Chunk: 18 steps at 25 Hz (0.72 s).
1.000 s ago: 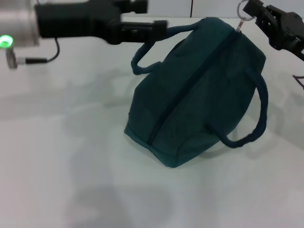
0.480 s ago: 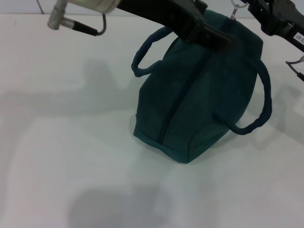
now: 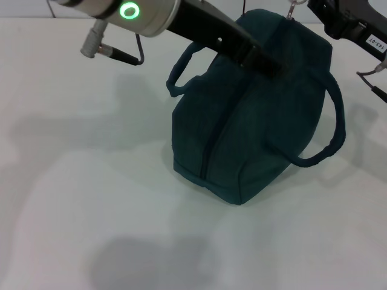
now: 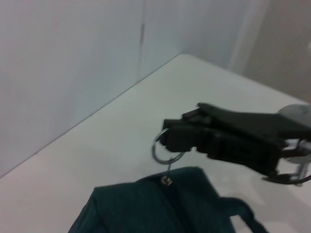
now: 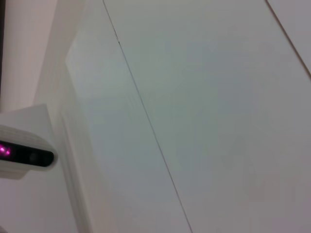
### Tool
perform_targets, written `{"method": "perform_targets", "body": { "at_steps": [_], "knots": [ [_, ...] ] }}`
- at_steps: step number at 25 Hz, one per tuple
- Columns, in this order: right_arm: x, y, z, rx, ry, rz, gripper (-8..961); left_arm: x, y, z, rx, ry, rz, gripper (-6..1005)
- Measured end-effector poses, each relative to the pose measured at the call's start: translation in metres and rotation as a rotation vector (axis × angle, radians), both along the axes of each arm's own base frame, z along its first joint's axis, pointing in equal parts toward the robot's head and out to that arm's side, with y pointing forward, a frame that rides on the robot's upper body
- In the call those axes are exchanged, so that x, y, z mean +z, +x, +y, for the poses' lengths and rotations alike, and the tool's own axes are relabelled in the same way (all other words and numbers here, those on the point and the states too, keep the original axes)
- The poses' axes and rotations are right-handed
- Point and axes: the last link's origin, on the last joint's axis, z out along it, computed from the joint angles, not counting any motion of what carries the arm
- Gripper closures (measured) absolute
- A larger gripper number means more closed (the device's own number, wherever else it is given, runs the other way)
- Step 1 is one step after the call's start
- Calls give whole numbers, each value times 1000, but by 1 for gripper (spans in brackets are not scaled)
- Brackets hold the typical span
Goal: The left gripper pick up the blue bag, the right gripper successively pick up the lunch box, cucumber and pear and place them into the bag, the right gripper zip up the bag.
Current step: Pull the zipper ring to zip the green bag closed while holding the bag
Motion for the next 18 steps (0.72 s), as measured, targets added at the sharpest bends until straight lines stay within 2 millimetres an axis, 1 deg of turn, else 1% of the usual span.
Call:
{"method": "perform_targets", "body": {
  "at_steps": [6,16,18],
  "knots": [
    [-2,0,-1,0,-5,0,815,-9,-2,2,21,16,60,133],
    [-3,-1,-2,4,-10,1,812,-13,-1,1,28,18,78,137],
    [-3,-1,-2,5,-10,1,812,-16,-2,0,17,9,88,138]
  ]
}}
